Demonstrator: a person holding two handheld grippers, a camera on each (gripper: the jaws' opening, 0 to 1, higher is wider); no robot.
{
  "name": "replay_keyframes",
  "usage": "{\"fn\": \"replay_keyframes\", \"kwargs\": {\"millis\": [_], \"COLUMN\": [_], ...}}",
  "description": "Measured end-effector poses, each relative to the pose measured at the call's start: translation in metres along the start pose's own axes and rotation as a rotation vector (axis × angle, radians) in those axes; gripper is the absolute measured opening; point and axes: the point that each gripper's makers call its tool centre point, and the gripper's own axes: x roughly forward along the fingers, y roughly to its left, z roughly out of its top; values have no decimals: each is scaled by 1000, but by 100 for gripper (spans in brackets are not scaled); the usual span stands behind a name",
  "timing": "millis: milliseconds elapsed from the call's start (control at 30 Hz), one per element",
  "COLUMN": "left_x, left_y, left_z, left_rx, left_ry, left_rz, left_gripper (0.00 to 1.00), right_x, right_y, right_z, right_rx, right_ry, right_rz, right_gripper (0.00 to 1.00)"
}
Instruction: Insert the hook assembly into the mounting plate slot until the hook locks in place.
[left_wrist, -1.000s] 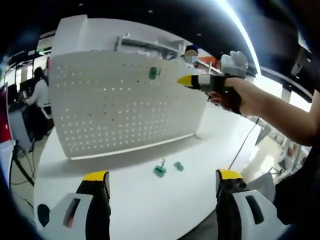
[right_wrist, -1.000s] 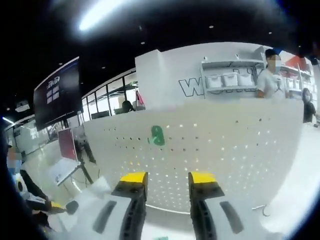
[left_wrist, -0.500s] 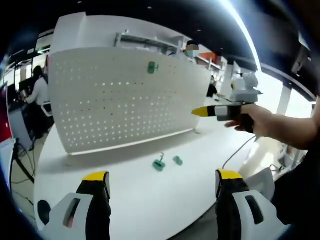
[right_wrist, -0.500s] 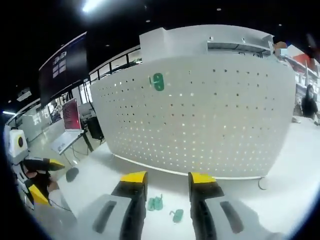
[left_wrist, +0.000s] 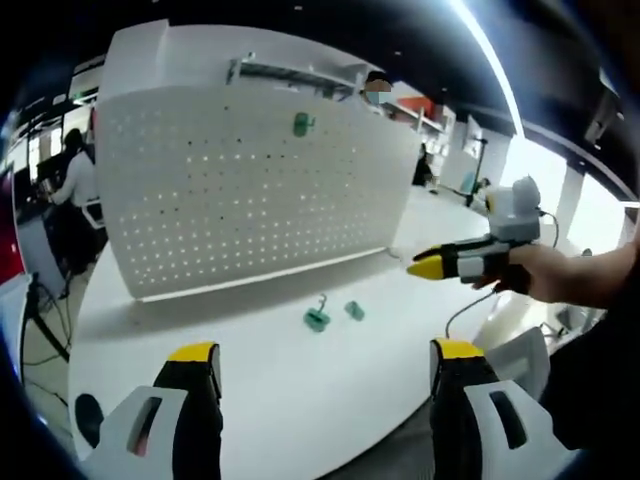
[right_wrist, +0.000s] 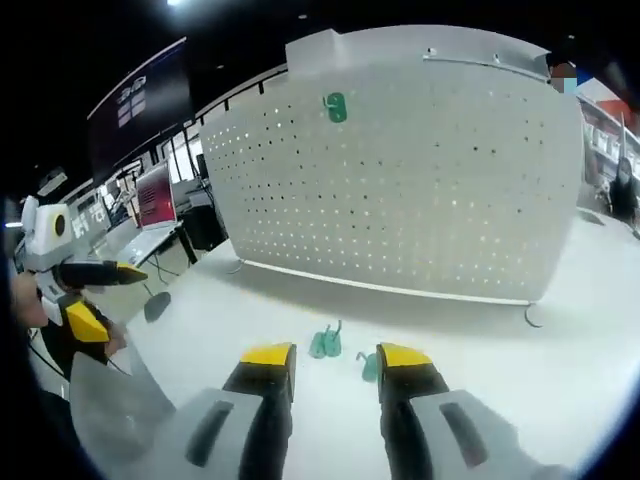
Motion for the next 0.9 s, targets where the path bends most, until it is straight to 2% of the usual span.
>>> {"fn": "replay_keyframes", "kwargs": {"millis": [300, 567, 900], "left_x": [0, 1, 4], "left_y": [-3, -2, 0], "left_z": [-8, -20, -35], "left_rx": [-9, -20, -34], "left_ry": [17, 47, 88], "left_rz": [-1, 2, 0], "left_gripper": [86, 86, 85], "right_x": [-5, -3, 3], "right_y": [5, 9, 1], "right_z": [-25, -37, -55], "right_rx": [11, 4, -19], "right_ry": [43, 64, 109], "right_rz": [7, 15, 28], "right_gripper": [29, 28, 28]}}
